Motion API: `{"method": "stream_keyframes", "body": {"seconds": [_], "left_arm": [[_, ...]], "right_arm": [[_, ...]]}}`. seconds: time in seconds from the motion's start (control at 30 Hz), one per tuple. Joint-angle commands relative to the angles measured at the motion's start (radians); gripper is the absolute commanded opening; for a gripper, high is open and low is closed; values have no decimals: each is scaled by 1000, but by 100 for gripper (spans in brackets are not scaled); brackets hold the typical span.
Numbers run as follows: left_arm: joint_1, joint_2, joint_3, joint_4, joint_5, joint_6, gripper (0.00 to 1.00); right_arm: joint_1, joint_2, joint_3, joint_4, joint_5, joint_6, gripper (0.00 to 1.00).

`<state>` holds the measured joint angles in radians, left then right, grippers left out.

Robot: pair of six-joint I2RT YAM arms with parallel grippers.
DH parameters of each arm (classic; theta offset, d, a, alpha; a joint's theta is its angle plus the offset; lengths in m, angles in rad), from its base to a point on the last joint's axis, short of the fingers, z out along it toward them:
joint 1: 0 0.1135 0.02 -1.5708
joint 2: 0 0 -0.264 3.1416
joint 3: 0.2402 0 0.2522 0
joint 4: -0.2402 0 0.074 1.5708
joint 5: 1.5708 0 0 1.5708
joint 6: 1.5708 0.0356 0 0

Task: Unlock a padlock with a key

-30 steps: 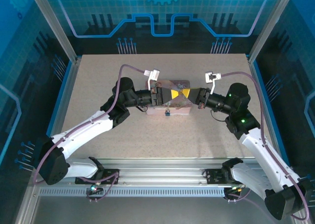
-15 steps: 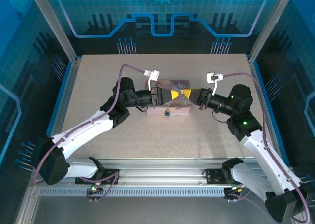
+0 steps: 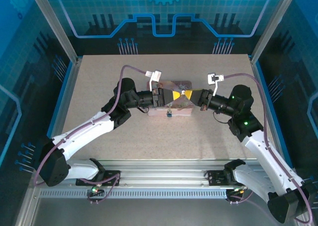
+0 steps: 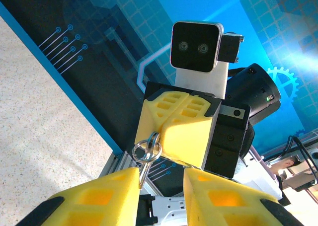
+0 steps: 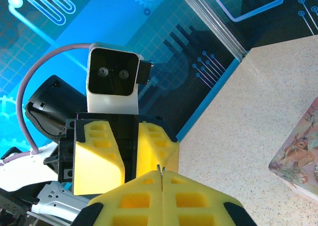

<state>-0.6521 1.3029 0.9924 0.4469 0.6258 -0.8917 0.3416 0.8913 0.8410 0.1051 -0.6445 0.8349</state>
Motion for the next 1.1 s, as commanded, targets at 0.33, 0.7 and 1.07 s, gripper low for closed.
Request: {"method": "stream_keyframes", "body": {"seconds": [0.33, 0.7, 1.07], "left_arm": [[-10, 10, 32, 24, 26, 3, 8], [-11, -16, 137, -334, -55, 173, 0], [-11, 138, 440, -1086, -179, 459, 0]], "right_arm": [[11, -5, -10, 29, -7, -5, 0], [-8, -13, -28, -131, 54, -92, 24], [-33, -34, -56, -379, 216, -228, 44]]}}
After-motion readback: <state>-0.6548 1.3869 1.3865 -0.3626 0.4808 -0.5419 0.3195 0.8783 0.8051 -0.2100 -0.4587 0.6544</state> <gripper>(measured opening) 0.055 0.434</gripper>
